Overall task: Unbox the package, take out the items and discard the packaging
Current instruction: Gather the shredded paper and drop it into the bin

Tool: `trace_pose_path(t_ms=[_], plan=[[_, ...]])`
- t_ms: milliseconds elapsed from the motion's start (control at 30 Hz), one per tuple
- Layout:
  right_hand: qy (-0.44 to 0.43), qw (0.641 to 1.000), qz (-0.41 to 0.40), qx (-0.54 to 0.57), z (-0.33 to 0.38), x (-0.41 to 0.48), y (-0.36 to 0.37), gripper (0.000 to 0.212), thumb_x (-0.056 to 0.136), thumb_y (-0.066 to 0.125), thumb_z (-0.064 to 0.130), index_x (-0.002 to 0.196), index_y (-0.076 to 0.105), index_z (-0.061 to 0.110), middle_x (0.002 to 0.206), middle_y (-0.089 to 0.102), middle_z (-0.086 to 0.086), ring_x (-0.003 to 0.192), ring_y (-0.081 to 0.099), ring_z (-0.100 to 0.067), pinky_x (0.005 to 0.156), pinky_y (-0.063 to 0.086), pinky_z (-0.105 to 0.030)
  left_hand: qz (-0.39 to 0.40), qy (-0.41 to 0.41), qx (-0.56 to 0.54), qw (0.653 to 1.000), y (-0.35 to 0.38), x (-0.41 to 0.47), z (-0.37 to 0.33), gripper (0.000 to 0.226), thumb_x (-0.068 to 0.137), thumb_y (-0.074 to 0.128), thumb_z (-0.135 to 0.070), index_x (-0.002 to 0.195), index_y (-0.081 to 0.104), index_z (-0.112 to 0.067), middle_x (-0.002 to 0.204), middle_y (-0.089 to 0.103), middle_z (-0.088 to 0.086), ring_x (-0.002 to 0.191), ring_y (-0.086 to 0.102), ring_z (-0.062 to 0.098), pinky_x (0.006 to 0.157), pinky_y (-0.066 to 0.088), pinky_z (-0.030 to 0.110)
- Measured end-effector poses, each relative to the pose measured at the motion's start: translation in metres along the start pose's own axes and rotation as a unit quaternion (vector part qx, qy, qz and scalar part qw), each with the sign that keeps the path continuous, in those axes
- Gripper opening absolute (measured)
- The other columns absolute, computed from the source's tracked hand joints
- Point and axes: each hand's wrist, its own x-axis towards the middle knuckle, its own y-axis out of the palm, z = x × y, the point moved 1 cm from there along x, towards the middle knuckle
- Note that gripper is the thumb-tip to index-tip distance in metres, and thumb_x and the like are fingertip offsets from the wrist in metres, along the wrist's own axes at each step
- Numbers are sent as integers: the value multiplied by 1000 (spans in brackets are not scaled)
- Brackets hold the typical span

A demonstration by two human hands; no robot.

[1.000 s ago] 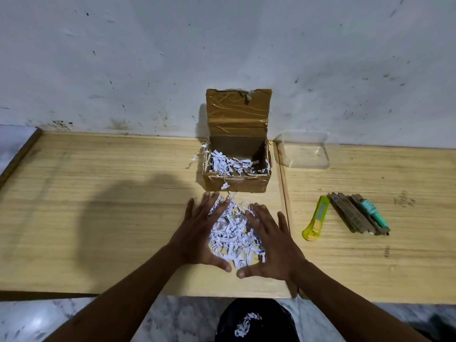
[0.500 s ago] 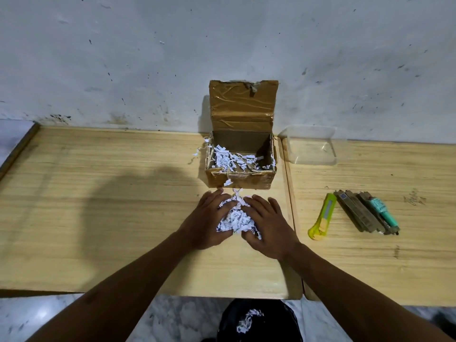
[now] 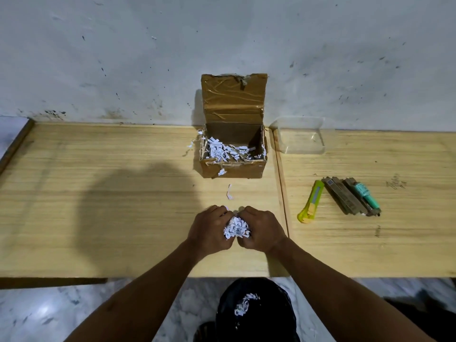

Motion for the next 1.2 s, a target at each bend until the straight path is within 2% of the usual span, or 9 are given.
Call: trace_pose_path(t_ms=[167,300,467,600,733,900,967,1100,1200], plan=[[32,998,48,31,21,-55,-14,24,59,64,31,79,56,19,69,62,-3,56,60,-28,45,45,-26,-13,-2,-46,999,5,-38,-45,20,65,67,-34,74,64,-17,67,60,1,59,56,24,53,50,29],[69,992,89,59,40,-123,-18,38,57,76,14,79,48,26,68,61,-2,57,57,-22,52,35,-21,41,-3,-72,997,15,-84,-90,36,53,79,-33,84,69,-17,68,63,0,60,60,24,56,51,28],[150,976,124,99,50,-205,-21,9,60,58,22,66,53,19,62,61,-1,56,52,-15,55,29,-19,162,-102,-137,972,42,-139,-146,25,62,60,-41,72,62,-18,73,64,-1,68,65,26,55,50,31],[262,949,119,126,37,-238,2,11,68,54,19,58,51,15,57,61,-5,56,53,-16,56,29,-20,227,-349,-210,884,89,-151,-166,35,67,62,-44,93,74,-22,91,76,1,87,69,22,70,54,30],[458,857,183,153,11,-260,39,16,79,65,21,93,70,15,97,73,-11,93,66,-27,71,45,-26,247,-561,-258,747,153,-156,-166,47,72,69,-44,108,74,-15,107,74,10,102,69,28,82,52,27],[574,770,205,188,-2,-275,75,41,78,67,33,115,63,16,113,69,-10,104,64,-30,76,49,-29,223,-674,-329,623,199,-168,-163,63,48,73,-45,100,74,-9,94,75,11,81,72,28,75,62,45],[595,750,203,204,-8,-280,85,49,78,69,30,124,58,16,122,65,-10,112,61,-30,77,45,-27,224,-692,-340,596,210,-171,-162,69,44,78,-43,102,72,-8,96,74,12,83,71,30,76,62,45],[614,716,228,240,-16,-287,95,77,77,77,17,145,42,14,137,57,-10,124,55,-28,82,43,-24,241,-695,-340,585,233,-182,-151,84,40,82,-54,114,69,-16,104,73,9,84,71,33,70,61,45],[608,725,229,226,-19,-288,92,64,81,73,15,141,50,14,136,59,-10,123,56,-27,87,47,-26,238,-697,-338,586,242,-190,-143,94,39,73,-68,116,67,-15,114,69,10,95,67,36,85,57,47]])
